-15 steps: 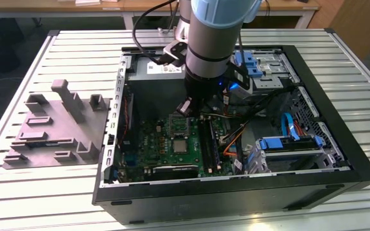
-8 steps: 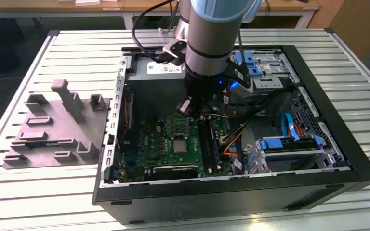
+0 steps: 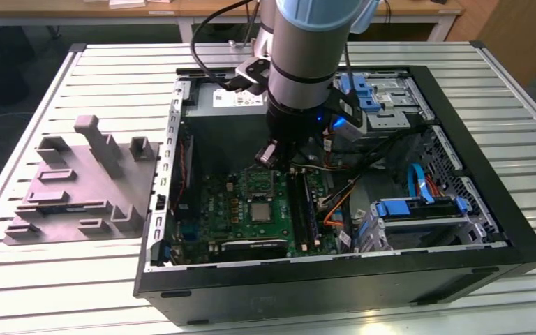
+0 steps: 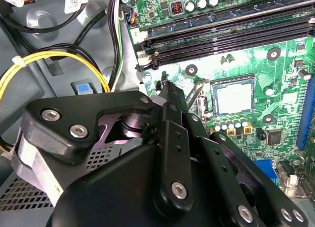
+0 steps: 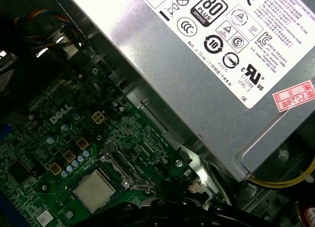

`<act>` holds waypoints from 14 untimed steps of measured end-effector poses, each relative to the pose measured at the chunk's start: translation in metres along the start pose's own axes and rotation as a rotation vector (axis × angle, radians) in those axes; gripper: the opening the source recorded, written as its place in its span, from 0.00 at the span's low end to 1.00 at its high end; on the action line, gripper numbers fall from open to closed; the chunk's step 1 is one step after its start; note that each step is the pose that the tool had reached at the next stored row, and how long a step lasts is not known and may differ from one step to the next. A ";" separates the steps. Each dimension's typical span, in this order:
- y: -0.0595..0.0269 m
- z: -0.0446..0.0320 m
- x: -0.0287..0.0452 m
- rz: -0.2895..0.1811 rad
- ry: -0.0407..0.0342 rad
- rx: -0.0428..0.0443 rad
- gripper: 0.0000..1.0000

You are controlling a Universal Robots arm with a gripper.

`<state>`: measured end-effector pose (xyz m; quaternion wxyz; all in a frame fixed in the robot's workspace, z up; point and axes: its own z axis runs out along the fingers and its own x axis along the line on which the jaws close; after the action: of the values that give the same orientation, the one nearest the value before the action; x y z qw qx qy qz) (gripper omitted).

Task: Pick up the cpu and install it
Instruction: 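Close the cpu cover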

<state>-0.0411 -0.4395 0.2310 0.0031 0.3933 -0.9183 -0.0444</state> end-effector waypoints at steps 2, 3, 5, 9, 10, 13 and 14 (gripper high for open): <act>0.0001 -0.0011 0.0000 0.000 0.0001 0.0001 0.11; 0.0001 -0.0018 0.0000 0.000 -0.0001 0.0000 0.11; 0.0003 -0.0037 -0.0001 0.000 0.0000 0.0000 0.11; 0.0006 -0.0072 -0.0002 -0.001 0.0000 0.0000 0.11; 0.0007 -0.0078 -0.0002 -0.003 0.0001 -0.0001 0.11; 0.0010 -0.0114 -0.0002 -0.006 0.0004 -0.0002 0.11; 0.0011 -0.0128 -0.0003 -0.006 0.0005 -0.0001 0.11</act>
<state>-0.0412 -0.4395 0.2439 0.0033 0.3961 -0.9171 -0.0444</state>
